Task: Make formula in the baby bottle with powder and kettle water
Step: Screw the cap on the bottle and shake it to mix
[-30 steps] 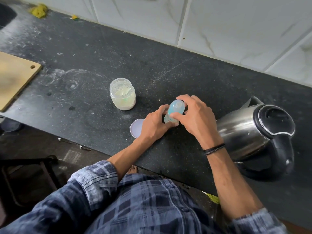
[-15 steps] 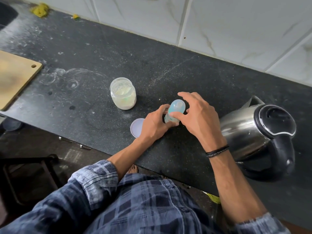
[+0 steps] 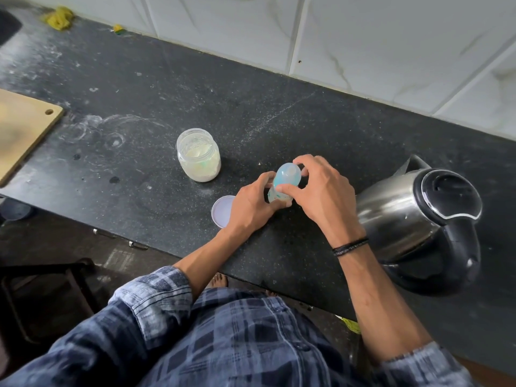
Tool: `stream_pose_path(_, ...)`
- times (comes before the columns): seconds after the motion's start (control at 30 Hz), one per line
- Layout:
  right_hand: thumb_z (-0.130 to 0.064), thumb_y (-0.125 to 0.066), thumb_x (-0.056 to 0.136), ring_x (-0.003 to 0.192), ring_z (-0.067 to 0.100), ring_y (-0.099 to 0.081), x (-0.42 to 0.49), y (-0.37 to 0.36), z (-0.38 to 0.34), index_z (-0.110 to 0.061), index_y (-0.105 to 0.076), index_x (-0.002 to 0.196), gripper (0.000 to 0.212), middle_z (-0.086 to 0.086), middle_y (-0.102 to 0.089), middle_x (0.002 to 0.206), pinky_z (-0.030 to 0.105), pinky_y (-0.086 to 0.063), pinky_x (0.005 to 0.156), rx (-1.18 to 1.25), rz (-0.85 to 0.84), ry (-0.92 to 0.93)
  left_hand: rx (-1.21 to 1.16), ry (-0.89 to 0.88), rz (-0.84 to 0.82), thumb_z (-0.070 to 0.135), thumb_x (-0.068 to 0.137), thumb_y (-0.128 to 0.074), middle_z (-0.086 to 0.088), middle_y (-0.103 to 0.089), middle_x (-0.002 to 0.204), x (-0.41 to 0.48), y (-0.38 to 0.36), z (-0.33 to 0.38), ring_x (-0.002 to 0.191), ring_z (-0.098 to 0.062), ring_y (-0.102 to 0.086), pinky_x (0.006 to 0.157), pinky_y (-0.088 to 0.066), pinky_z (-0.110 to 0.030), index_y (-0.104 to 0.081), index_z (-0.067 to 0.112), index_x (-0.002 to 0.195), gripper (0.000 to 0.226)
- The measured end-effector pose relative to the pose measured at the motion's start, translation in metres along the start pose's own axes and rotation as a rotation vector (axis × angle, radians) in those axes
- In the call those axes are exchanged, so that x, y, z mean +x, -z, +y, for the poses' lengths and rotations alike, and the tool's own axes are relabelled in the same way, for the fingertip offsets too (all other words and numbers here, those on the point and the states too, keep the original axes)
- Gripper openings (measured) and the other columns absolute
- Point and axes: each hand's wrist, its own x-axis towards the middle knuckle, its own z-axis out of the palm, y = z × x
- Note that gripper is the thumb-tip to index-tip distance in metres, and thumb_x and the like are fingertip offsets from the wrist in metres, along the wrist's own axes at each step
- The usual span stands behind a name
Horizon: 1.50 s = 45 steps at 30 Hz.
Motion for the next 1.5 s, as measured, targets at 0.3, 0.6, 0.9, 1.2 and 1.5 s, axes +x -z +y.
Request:
stream_pose_path(0.3,-0.043,-0.081,0.084,0.094,0.016,-0.067,0.001,-0.007,0.0,-0.027,-0.058,0.126,0.05,-0.009,-0.06,0.121,0.034,-0.054,0.071,0.119,0.004,0.024,-0.011,0.011,0.007,0.046,0.08,-0.08,0.009,-0.068,0.128,-0.001,0.001,0.002,0.115,-0.009,-0.061,0.085,-0.041,-0.021,-0.05,0.027,0.139,0.069)
stream_pose_path(0.6,-0.022,-0.08,0.086,0.109,0.021,-0.061,-0.002,-0.013,0.003,-0.027,-0.057,0.138,0.058,-0.006,-0.059,0.13,0.046,-0.055,0.087,0.134,-0.012,0.061,-0.01,0.012,0.004,0.047,0.081,-0.078,0.01,-0.069,0.126,-0.002,0.001,0.004,0.114,-0.009,-0.062,0.085,-0.041,-0.021,-0.051,0.026,0.138,0.066)
stream_pose_path(0.9,-0.034,-0.085,0.08,0.115,0.019,-0.057,0.0,-0.018,0.002,-0.027,-0.052,0.143,0.072,-0.003,-0.059,0.133,0.036,-0.05,0.091,0.218,-0.024,0.025,-0.004,0.01,0.001,0.042,0.082,-0.077,0.007,-0.069,0.128,-0.003,0.002,0.005,0.114,-0.015,-0.064,0.084,-0.043,-0.027,-0.051,0.025,0.136,0.063)
stream_pose_path(1.2,-0.035,-0.088,0.076,0.107,0.02,-0.057,0.004,-0.03,0.0,-0.027,-0.056,0.133,0.066,-0.003,-0.059,0.121,0.035,-0.049,0.087,0.231,-0.023,-0.035,0.027,0.004,-0.005,0.036,0.085,-0.075,0.007,-0.07,0.124,-0.002,0.002,0.006,0.108,-0.017,-0.064,0.078,-0.037,-0.025,-0.051,0.022,0.137,0.059)
stream_pose_path(1.5,-0.021,-0.087,0.074,0.11,0.022,-0.059,-0.002,-0.038,0.003,-0.023,-0.059,0.132,0.064,-0.002,-0.065,0.122,0.034,-0.049,0.092,0.325,0.063,-0.045,0.024,0.01,0.002,0.037,0.085,-0.074,0.008,-0.068,0.129,-0.002,0.001,0.007,0.116,-0.015,-0.063,0.083,-0.04,-0.024,-0.051,0.024,0.139,0.06)
